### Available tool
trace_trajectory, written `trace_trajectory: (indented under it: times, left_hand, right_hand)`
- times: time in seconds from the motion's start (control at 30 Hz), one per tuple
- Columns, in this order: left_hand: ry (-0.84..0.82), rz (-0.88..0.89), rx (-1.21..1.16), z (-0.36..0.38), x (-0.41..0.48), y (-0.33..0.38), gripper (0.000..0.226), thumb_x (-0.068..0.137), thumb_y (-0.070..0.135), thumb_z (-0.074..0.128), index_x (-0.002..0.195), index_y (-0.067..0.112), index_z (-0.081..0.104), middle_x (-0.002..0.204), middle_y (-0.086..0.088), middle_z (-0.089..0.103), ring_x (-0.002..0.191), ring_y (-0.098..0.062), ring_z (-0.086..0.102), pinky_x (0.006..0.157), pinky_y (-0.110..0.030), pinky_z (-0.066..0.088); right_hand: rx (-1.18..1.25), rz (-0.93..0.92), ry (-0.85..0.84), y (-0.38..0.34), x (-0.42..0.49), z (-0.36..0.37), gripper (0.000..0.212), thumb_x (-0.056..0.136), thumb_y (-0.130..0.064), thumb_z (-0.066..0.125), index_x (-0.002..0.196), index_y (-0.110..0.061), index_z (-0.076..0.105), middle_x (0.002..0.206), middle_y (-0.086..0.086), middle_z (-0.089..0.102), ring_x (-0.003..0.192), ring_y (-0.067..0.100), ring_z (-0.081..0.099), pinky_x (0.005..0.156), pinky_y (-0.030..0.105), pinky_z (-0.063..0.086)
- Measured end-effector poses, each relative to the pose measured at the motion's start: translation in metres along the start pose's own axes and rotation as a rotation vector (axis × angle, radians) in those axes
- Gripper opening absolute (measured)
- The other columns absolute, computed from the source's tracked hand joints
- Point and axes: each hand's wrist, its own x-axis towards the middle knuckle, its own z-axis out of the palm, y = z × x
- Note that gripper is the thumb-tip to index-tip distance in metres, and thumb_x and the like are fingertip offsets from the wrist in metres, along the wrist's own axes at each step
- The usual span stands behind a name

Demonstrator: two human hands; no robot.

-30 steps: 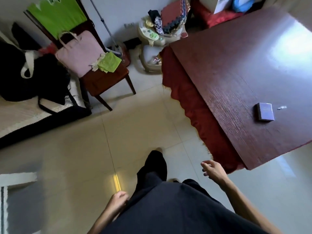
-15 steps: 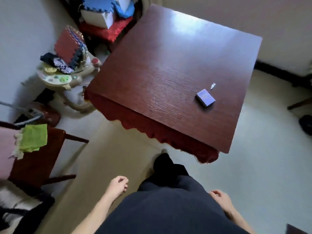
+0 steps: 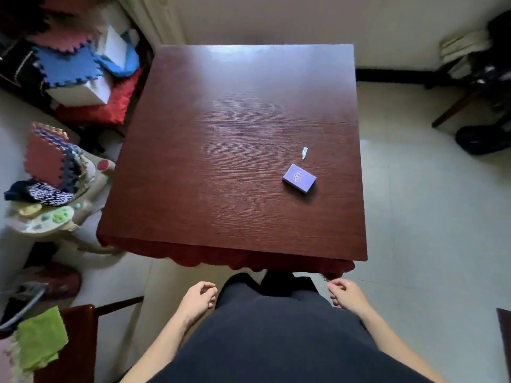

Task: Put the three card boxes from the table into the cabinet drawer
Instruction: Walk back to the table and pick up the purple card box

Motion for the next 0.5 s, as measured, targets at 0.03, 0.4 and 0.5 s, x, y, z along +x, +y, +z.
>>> trace_trajectory:
  times: [0.03,0.4,0.5]
  left_hand:
    - [-0.005,-0.005,0.012,-0.003,0.004,0.002,0.011,0.093,0.013,0.057,0.101,0.011,0.063,0.079,-0.004,0.065,0.055,-0.012,0.052,0.05,-0.019,0.04]
    - [-0.031,-0.001,-0.002,-0.037,0.042,0.036,0.01,0.094,0.01,0.057,0.1,0.006,0.064,0.079,-0.007,0.064,0.063,-0.014,0.054,0.058,-0.022,0.045]
    - [-0.023,0.002,-0.036,-0.04,0.043,0.042,0.007,0.093,0.011,0.058,0.097,0.012,0.064,0.089,-0.008,0.067,0.077,-0.017,0.063,0.07,-0.027,0.05]
  right_hand:
    - [0.011,-0.048,0.006,-0.014,0.003,0.001,0.008,0.095,-0.011,0.064,0.091,-0.008,0.069,0.077,0.009,0.067,0.068,0.022,0.058,0.074,0.044,0.052]
    - [-0.365,-0.406,0.222,-0.208,0.027,-0.008,0.031,0.09,-0.036,0.061,0.119,-0.028,0.062,0.116,0.001,0.061,0.111,0.024,0.059,0.093,0.041,0.051]
    - [-0.64,-0.462,0.286,-0.245,0.048,-0.007,0.056,0.088,-0.026,0.062,0.142,-0.027,0.047,0.138,0.01,0.043,0.123,0.033,0.045,0.096,0.049,0.049]
